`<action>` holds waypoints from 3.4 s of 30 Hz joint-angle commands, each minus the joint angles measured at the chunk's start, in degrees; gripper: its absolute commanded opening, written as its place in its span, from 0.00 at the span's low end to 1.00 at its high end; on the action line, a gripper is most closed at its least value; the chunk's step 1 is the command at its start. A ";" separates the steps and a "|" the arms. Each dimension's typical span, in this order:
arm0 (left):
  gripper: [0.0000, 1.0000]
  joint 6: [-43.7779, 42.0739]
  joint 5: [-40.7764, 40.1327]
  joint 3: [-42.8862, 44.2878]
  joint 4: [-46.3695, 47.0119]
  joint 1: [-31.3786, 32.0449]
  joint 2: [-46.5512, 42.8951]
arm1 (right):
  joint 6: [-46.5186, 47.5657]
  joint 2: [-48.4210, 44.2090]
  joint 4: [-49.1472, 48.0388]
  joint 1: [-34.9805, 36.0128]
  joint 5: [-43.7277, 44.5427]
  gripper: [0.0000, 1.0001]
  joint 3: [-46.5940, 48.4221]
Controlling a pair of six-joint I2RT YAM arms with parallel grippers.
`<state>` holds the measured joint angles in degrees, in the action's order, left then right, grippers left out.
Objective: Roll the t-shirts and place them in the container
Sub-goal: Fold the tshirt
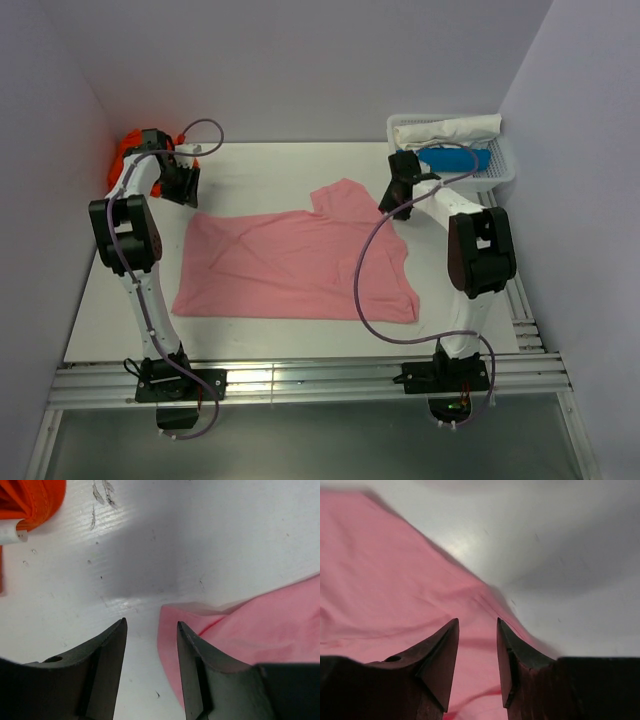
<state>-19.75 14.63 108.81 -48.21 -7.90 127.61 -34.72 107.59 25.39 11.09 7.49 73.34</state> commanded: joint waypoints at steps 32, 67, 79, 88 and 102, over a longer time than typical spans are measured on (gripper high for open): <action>0.51 -1.08 1.54 2.19 -1.80 0.25 2.73 | 4.22 34.88 13.37 4.99 -1.60 0.58 53.13; 0.52 -3.01 6.54 4.47 -5.67 0.17 3.25 | 4.66 15.46 2.39 6.75 8.60 0.00 33.80; 0.51 -6.71 7.60 5.01 -9.80 0.25 5.81 | 4.66 13.17 1.77 7.19 8.86 0.00 31.16; 0.42 -6.71 9.45 5.97 -10.50 0.26 7.30 | 4.49 10.98 1.33 7.45 9.56 0.00 28.53; 0.00 -3.63 4.97 2.19 -3.48 0.17 0.01 | 4.66 2.02 -0.07 7.45 13.17 0.00 20.36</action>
<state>-24.60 21.91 111.66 -55.18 -7.79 133.27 -30.55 115.57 27.38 18.13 17.76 94.45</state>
